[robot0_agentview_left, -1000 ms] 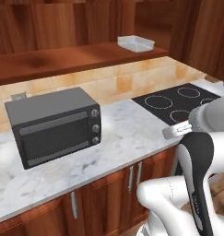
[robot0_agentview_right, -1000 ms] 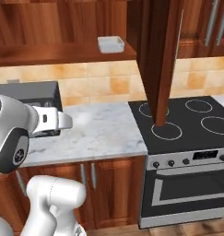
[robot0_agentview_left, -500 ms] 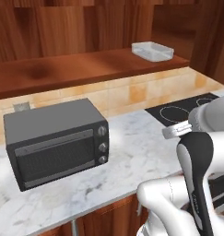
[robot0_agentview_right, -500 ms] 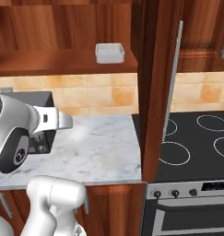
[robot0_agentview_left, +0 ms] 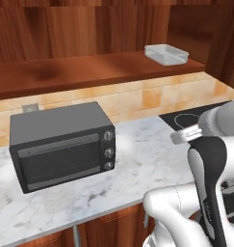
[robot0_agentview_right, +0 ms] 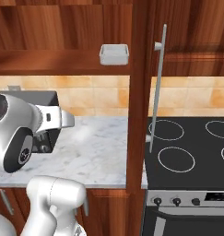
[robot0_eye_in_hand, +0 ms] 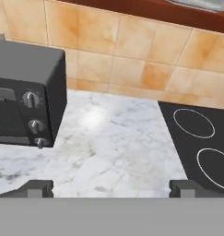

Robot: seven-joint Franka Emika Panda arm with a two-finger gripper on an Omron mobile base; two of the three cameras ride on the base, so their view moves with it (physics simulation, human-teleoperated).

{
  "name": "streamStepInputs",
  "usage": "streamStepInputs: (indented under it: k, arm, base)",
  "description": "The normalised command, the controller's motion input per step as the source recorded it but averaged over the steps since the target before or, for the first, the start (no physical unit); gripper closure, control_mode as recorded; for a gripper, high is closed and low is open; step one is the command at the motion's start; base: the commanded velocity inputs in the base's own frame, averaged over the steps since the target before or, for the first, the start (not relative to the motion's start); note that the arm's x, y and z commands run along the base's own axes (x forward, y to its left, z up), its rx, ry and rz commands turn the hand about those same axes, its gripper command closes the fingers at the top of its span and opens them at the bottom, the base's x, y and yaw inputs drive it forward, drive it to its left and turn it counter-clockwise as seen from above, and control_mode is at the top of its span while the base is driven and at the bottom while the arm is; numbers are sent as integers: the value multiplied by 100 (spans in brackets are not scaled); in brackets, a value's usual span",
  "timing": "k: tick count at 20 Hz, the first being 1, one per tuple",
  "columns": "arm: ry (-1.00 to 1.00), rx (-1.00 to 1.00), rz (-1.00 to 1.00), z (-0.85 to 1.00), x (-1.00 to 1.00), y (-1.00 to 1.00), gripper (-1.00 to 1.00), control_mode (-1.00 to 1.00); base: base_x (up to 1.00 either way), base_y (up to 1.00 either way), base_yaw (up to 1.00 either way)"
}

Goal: Retrieve the tupperware and aluminum foil from the cabinet and place them on the dining counter near the plate with lemon wedge and fish to prepare for storing leftovers.

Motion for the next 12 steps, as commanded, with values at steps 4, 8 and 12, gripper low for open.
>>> streamStepInputs:
  k: [4,8,12]
  arm:
    - [-11,0,0,46,12,-1,-100,-100]
    - [-15,0,-1,66,38,2,-100,-100]
    - [-16,0,-1,70,36,0,-100,-100]
  base:
    - [0,0,0]
    - [0,0,0]
    - [0,0,0]
